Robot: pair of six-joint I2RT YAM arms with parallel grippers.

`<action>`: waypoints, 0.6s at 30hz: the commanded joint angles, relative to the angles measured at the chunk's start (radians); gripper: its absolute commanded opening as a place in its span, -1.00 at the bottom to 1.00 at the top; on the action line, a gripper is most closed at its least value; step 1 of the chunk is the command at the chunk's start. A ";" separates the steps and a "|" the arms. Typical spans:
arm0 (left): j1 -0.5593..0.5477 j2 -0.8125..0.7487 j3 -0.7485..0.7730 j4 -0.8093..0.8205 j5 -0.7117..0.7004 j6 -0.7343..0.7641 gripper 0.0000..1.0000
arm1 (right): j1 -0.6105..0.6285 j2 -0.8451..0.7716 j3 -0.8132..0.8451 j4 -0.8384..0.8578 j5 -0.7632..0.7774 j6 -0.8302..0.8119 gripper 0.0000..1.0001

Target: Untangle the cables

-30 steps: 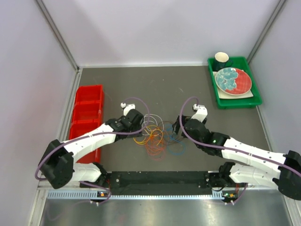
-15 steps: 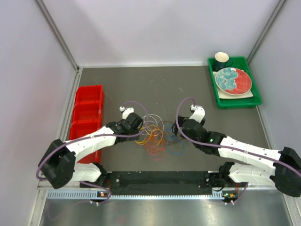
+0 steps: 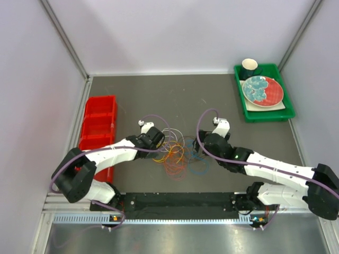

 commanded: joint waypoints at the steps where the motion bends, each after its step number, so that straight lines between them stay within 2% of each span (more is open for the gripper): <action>1: -0.002 0.011 0.042 0.036 -0.037 0.006 -0.82 | -0.004 0.007 0.050 0.000 -0.003 0.002 0.98; 2: -0.002 0.017 0.043 0.034 -0.041 0.008 -1.00 | -0.004 0.009 0.051 0.002 -0.003 0.001 0.98; 6: -0.002 0.011 0.086 -0.001 -0.064 0.017 -1.00 | -0.004 0.012 0.056 -0.001 -0.004 0.001 0.97; 9: -0.002 -0.002 0.195 -0.096 -0.091 0.035 -1.00 | -0.004 0.019 0.054 0.008 -0.007 -0.004 0.97; 18: 0.000 -0.063 0.687 -0.306 -0.124 0.142 -1.00 | -0.004 0.024 0.061 -0.001 -0.013 -0.004 0.97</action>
